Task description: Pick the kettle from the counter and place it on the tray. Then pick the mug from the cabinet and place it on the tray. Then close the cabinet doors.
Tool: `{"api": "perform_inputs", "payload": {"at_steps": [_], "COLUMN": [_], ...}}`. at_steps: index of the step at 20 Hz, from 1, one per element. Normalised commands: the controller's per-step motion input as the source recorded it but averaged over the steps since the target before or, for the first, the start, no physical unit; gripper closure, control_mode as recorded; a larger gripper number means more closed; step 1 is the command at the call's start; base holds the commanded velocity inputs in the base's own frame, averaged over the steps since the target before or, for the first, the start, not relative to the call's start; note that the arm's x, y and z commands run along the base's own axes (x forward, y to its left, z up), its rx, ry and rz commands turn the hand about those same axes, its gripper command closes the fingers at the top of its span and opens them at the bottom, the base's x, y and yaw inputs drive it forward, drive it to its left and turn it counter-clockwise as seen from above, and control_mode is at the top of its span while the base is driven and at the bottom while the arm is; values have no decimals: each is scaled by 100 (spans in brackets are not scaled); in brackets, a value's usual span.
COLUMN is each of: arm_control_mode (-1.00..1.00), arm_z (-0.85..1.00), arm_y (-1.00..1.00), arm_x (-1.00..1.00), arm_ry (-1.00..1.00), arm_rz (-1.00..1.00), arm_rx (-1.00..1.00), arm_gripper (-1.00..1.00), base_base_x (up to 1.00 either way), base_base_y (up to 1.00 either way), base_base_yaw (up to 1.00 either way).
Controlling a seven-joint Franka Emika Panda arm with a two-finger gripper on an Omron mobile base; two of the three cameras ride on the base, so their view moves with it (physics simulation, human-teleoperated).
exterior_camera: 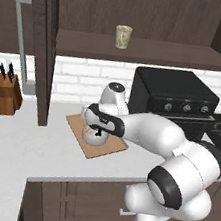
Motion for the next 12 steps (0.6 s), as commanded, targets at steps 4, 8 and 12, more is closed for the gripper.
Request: {"api": "perform_inputs", "payload": {"at_steps": [4,8,12], "arm_control_mode": [-100,-100,-100], "arm_z": [0,0,0], "arm_y": [1,0,0], "arm_x": [21,0,3], "arm_ry": [0,0,0], "arm_rz": [-1,0,0], "arm_rx": [0,0,0], "arm_gripper": [100,100,100], "base_base_x": [0,0,0], "base_base_y": [0,0,0], "base_base_yaw": [0,0,0]}}
